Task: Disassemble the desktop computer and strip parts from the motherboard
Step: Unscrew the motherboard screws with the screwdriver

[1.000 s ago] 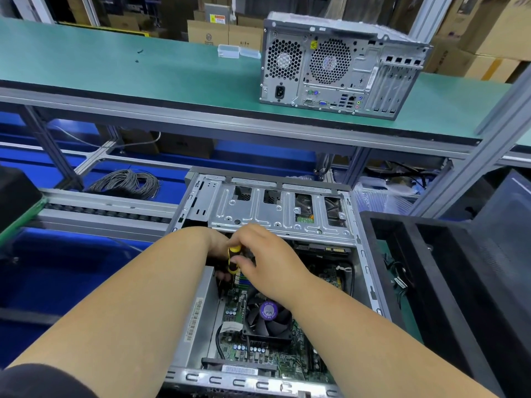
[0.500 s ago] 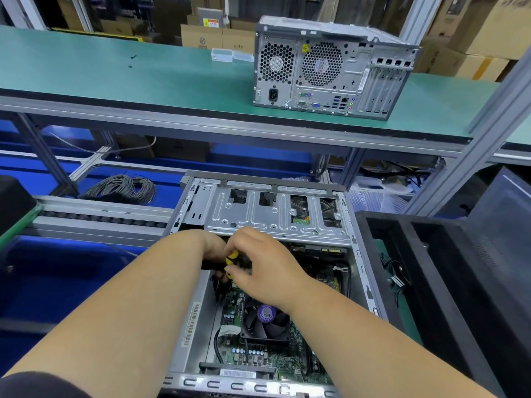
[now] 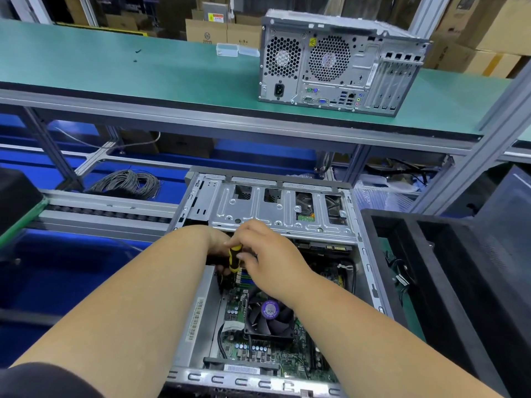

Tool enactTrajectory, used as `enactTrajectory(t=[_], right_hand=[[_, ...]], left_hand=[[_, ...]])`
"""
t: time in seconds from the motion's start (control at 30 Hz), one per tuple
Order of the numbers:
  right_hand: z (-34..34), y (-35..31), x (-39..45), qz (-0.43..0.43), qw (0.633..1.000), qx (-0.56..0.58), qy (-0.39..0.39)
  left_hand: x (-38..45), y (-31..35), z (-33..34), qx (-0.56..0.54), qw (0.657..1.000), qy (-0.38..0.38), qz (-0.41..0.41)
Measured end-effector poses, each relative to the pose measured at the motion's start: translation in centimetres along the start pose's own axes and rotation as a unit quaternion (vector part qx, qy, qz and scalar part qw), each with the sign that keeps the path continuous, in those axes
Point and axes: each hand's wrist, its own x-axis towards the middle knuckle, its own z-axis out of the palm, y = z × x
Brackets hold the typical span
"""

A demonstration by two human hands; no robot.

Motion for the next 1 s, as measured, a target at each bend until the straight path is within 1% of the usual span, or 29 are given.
enactTrajectory(t=[0.13, 0.17, 0.23, 0.27, 0.33, 0.4, 0.47, 0.53, 0.63, 0.7, 0.8, 0.93, 1.0], right_hand=[[-0.1, 0.0, -0.1, -0.009, 1.0, -0.017, -0.021], [0.0, -0.2, -0.1, -0.008, 1.0, -0.015, -0.021], [0.2, -0.2, -0.2, 0.013, 0.999, -0.023, -0.018], [0.3, -0.2, -0.1, 0.024, 0.999, -0.03, -0.013], [0.4, 0.0, 0.0, 0.025, 0.999, -0.032, 0.01], [0.4, 0.2, 0.0, 0.03, 0.999, -0.005, 0.028], [0.4, 0.4, 0.0, 0.041, 0.998, 0.025, 0.027], [0.3, 0.4, 0.1, 0.048, 0.998, 0.042, 0.012], [0.1, 0.3, 0.2, 0.054, 0.998, 0.042, 0.002], [0.0, 0.4, 0.2, 0.056, 0.998, 0.036, 0.0], [-0.2, 0.3, 0.1, 0.041, 0.999, 0.015, -0.008], [-0.3, 0.4, 0.1, 0.016, 1.0, -0.013, -0.004], [-0.3, 0.6, 0.1, 0.004, 1.0, -0.022, -0.001]], left_hand=[[0.4, -0.3, 0.0, -0.011, 1.0, 0.012, -0.011], [0.6, -0.4, -0.2, 0.01, 1.0, 0.021, -0.002], [0.5, -0.3, -0.4, 0.07, 0.996, 0.062, 0.003], [0.3, -0.1, -0.2, 0.077, 0.995, 0.066, 0.002], [0.2, 0.1, 0.1, 0.047, 0.998, 0.048, 0.009], [0.1, 0.3, 0.3, 0.0, 1.0, 0.018, 0.016], [-0.1, 0.3, 0.6, -0.028, 0.999, -0.006, 0.028], [-0.3, 0.3, 0.7, -0.048, 0.998, 0.002, 0.037], [-0.2, 0.1, 0.6, -0.088, 0.995, 0.041, 0.035], [-0.1, 0.0, 0.7, -0.094, 0.994, 0.049, 0.036], [-0.1, 0.0, 0.8, -0.082, 0.995, 0.03, 0.041], [0.1, 0.2, 0.6, -0.041, 0.999, 0.008, 0.007], [0.3, 0.1, 0.5, -0.03, 1.0, 0.007, 0.004]])
